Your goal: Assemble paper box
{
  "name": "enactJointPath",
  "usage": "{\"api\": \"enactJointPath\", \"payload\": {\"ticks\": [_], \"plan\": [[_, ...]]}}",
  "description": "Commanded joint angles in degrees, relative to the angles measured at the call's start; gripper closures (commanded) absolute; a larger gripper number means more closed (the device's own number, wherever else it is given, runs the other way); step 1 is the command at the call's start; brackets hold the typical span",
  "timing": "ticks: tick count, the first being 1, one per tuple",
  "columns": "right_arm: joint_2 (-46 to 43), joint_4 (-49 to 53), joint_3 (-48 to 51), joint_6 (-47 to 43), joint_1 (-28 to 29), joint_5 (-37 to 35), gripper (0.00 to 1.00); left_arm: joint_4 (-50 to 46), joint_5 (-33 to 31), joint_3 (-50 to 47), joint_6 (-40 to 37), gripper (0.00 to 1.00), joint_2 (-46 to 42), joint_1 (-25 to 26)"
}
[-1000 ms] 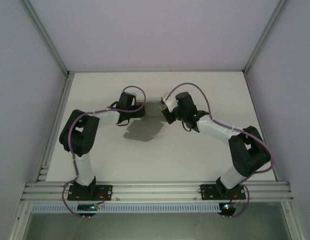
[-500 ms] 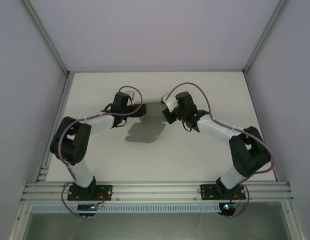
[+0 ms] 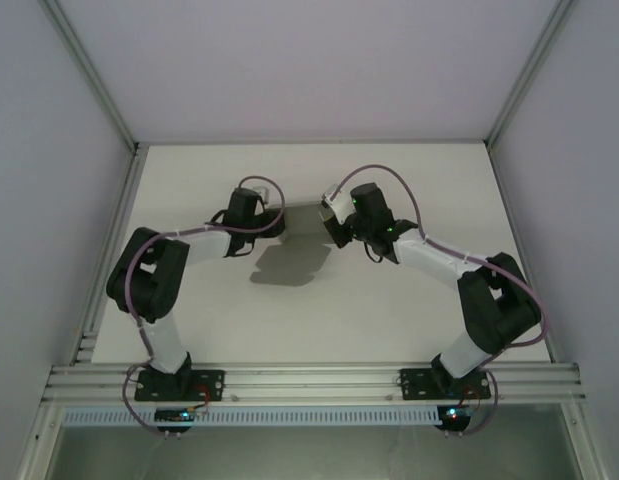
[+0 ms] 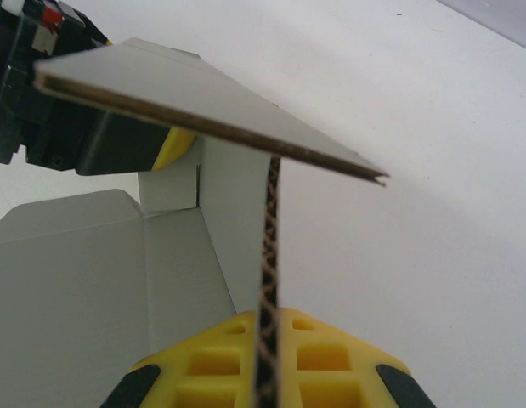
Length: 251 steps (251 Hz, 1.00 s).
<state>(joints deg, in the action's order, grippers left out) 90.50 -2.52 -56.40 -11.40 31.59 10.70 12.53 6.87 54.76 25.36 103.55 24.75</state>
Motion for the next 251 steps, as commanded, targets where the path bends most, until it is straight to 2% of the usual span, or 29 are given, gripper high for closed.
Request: {"api": "enactJointPath", "payload": {"ticks": [1,50,86,92,109,139,160,173,205,251], "plan": [[0.29,6.08,0.15,-0.12,-0.24,-0.81,1.00,2.17,1.08,-0.97,0.81,0.61,0.69,-0.15],[0.56,5.41,0.27,0.60,-0.56,-0.14,0.99,7.10,2.07,-1.34,0.30,0.75,1.84,-0.14],[0.17,4.73,0.17,2.02,-1.27,0.64,0.97,12.30,3.15,-2.02,2.08,0.95,2.91,-0.14],[-0.03,4.66,0.14,2.37,-1.52,0.64,0.94,12.95,3.14,-2.25,2.37,1.00,3.05,-0.14],[-0.98,4.18,-0.02,4.04,-2.09,0.17,0.80,13.39,2.91,-2.32,2.38,1.00,3.07,-0.14],[-4.57,2.52,0.18,8.48,-4.45,0.02,0.32,13.41,0.69,-2.54,3.02,1.00,1.93,-0.14],[-7.80,1.56,0.08,10.41,-6.05,-1.14,0.13,13.54,-0.33,-3.04,3.01,1.00,0.60,-0.15],[-9.46,0.89,-0.16,11.04,-6.43,-4.51,0.01,13.56,-0.58,-3.33,2.89,1.00,-0.20,-0.09],[-10.66,1.48,-3.37,12.10,-7.17,-13.29,0.01,11.08,-2.68,-3.02,2.65,1.00,-1.49,0.28],[-5.46,4.57,-10.98,9.44,-7.25,-15.14,0.01,7.59,-5.30,-2.07,1.98,1.00,-2.57,0.90]]}}
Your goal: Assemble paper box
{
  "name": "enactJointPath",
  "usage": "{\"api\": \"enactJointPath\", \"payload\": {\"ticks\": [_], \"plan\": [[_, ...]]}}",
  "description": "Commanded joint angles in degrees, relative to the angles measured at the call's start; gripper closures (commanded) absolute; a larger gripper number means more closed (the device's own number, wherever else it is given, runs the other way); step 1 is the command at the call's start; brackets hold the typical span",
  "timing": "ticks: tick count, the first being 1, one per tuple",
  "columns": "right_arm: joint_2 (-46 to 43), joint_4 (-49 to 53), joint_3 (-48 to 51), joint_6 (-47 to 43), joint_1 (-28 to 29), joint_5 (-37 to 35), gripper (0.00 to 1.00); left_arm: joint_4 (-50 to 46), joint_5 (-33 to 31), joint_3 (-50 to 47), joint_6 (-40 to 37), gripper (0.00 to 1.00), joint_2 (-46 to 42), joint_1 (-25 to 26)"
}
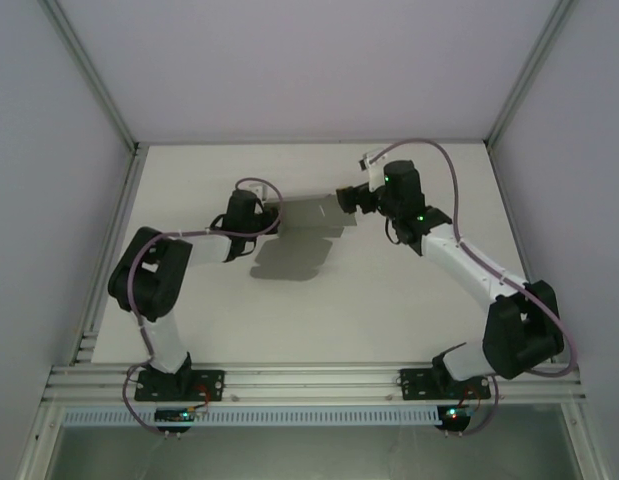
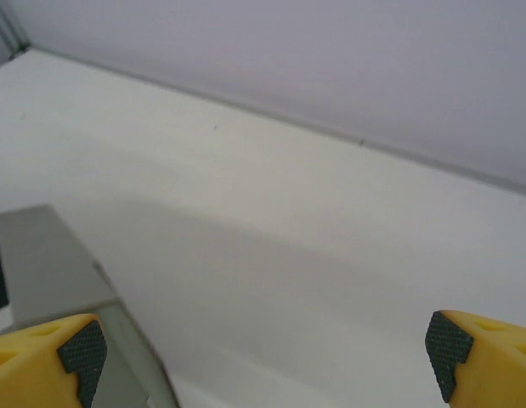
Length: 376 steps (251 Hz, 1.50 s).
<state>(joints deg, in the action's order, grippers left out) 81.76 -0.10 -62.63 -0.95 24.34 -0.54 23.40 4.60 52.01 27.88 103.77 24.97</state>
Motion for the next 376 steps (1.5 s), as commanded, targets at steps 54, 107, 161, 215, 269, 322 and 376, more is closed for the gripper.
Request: {"api": "enactJointPath", "payload": {"ticks": [54,107,161,215,269,322,376], "plan": [[11.26,6.83,-11.05,-3.36,2.17,0.59,0.01,-5.56,-4.60,1.39,-1.86,1.00,-4.74,1.55],[15.38,12.87,-13.28,-6.26,6.65,-1.85,0.01,-10.87,-8.12,3.67,1.56,1.00,-5.05,1.40],[16.18,10.90,-10.26,-1.48,9.05,-4.13,0.01,-11.27,-6.64,4.27,5.60,1.00,-5.26,0.38],[11.44,10.02,-8.33,-3.34,6.65,0.37,0.02,-13.96,-2.28,5.97,-2.87,1.00,-5.26,-0.27],[7.99,28.89,-18.32,-35.33,4.84,7.76,0.13,-37.36,-0.53,16.09,-7.62,1.00,-3.45,-0.41],[15.79,36.25,-26.20,-40.45,5.26,10.11,0.39,-47.22,-1.83,19.04,-2.58,1.00,-5.89,0.20],[18.33,25.33,-25.33,-38.98,6.73,8.92,0.65,-52.01,-7.13,22.25,-1.79,1.00,-5.76,1.73]]}}
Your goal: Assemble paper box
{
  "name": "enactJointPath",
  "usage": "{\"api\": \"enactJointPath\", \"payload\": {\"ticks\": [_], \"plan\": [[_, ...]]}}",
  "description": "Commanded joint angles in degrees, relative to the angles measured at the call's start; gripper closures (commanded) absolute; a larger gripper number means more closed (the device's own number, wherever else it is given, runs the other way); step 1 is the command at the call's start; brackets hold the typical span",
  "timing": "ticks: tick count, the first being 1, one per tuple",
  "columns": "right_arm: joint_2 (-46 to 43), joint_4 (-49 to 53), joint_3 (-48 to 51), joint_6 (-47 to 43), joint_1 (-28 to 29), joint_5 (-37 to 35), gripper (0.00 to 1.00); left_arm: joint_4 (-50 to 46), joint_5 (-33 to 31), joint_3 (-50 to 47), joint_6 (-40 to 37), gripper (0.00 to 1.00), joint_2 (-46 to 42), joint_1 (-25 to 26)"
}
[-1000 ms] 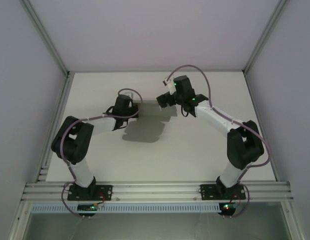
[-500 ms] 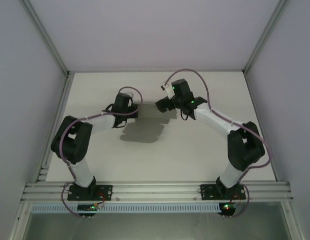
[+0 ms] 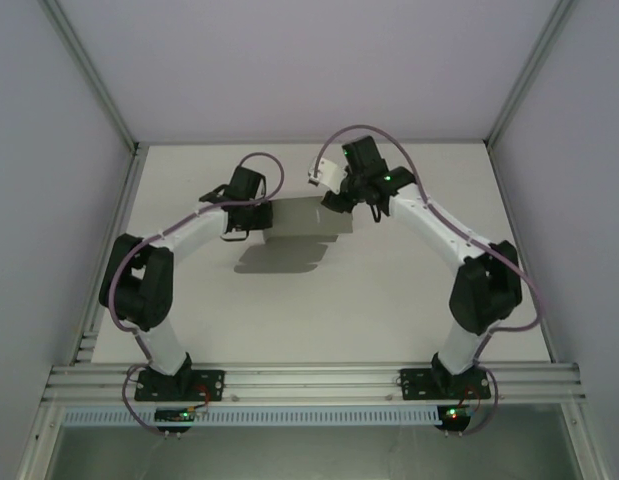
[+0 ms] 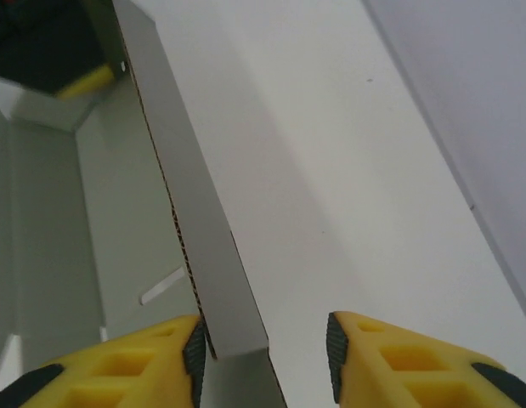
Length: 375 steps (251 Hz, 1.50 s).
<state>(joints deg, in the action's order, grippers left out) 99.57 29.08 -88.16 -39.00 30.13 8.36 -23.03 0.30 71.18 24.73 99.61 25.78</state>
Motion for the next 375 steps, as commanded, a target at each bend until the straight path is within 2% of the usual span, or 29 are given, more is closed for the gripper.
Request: {"api": "enactJointPath", "payload": {"ticks": [1,19,59,103,137,162,190,225,247,267,306,329,362,375], "plan": [[0.48,-3.85,0.23,-0.87,0.96,0.14,0.65,-5.61,-2.83,3.13,1.41,1.00,-1.57,0.93],[0.41,-2.15,0.36,-0.68,1.49,1.37,0.55,-5.38,-3.09,3.11,1.92,1.00,-0.95,0.94],[0.29,-0.52,0.28,-1.69,0.42,0.42,0.56,-5.46,-2.03,3.60,1.73,1.00,-0.03,1.00],[2.45,0.06,-1.45,-1.53,0.87,0.51,0.84,-5.07,-2.59,3.82,3.17,1.00,0.34,0.90],[3.53,-1.31,-1.24,-1.34,2.36,-1.08,0.97,-5.89,-3.37,5.63,6.79,1.00,2.09,0.60],[3.27,-4.24,0.19,-0.19,4.20,-4.19,1.00,-6.50,-2.48,7.83,9.19,1.00,4.97,0.10],[3.22,-9.07,2.52,8.72,7.01,-8.71,1.00,-4.72,-0.44,8.50,10.53,1.00,6.47,0.10],[5.20,-22.73,7.43,34.54,12.92,-26.53,1.00,-1.68,-0.52,7.38,14.19,1.00,6.06,0.15],[7.04,-31.44,10.69,41.07,16.48,-33.52,0.99,-0.45,0.05,7.23,14.86,1.00,5.60,0.20],[8.50,-35.25,10.92,47.70,17.74,-37.62,0.98,-0.09,0.33,7.64,14.74,1.00,5.51,0.61],[10.07,-39.54,10.61,54.52,18.03,-27.24,0.93,0.46,-0.57,7.82,13.77,1.00,5.08,1.49],[10.73,-40.65,10.94,58.34,17.19,-24.91,0.92,1.64,-0.81,6.91,13.88,1.00,4.22,1.86],[9.06,-43.27,13.72,58.61,15.85,-20.81,0.86,4.12,-1.25,5.02,13.27,1.00,2.59,2.06],[7.21,-43.73,15.57,57.51,15.23,-19.31,0.80,4.87,-1.99,4.22,12.86,1.00,2.05,2.08]]}}
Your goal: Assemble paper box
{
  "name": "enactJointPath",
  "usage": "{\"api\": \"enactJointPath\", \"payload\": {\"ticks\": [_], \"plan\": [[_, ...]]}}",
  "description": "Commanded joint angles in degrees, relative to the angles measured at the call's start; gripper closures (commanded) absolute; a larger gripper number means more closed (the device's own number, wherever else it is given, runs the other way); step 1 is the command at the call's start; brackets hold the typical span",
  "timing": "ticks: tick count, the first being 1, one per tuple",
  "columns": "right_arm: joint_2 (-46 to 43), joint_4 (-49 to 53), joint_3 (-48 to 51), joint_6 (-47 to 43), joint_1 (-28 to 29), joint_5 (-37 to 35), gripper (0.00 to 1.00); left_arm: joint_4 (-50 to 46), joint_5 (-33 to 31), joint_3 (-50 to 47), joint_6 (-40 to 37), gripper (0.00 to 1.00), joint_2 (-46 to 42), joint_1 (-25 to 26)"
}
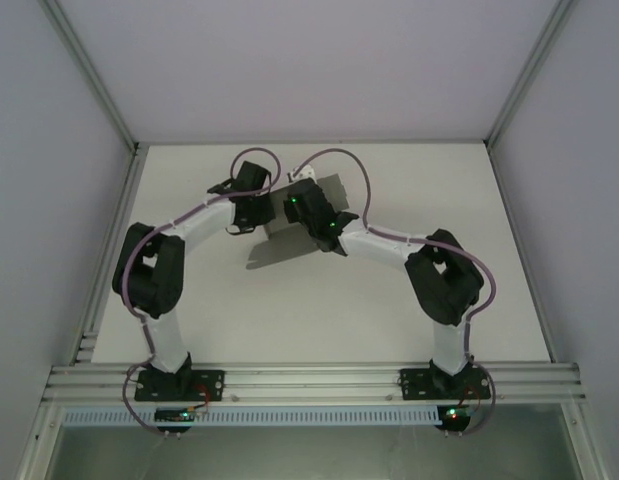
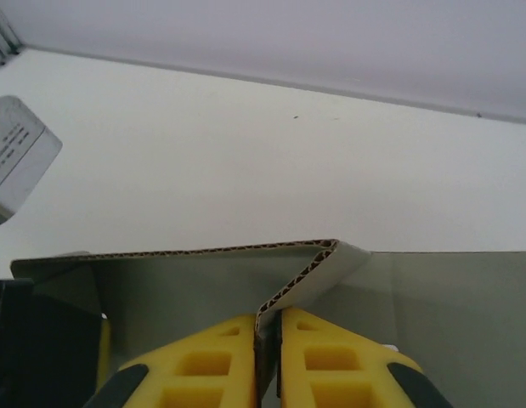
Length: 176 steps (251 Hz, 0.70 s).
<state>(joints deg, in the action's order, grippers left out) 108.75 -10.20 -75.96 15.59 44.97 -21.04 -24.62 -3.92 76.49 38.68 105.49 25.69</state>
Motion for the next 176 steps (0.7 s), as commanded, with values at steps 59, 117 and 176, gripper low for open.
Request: {"api": "enactJointPath", "payload": {"ticks": [59,117,176], "plan": [[-17.49,2.73,13.20,-3.12,-4.63,17.13,0.43,14.27,0.81,-6.31,-7.07,1.00,-6.72,1.67],[-33.33,18.63,20.02,-3.55,-14.04,18.00,0.08,19.57,0.93,-10.21,-9.06,1.00,-9.34,0.01],[-36.96,24.72,22.86,-4.17,-19.12,19.23,0.01,21.13,4.02,-11.03,-10.08,1.00,-9.94,-1.13]]}}
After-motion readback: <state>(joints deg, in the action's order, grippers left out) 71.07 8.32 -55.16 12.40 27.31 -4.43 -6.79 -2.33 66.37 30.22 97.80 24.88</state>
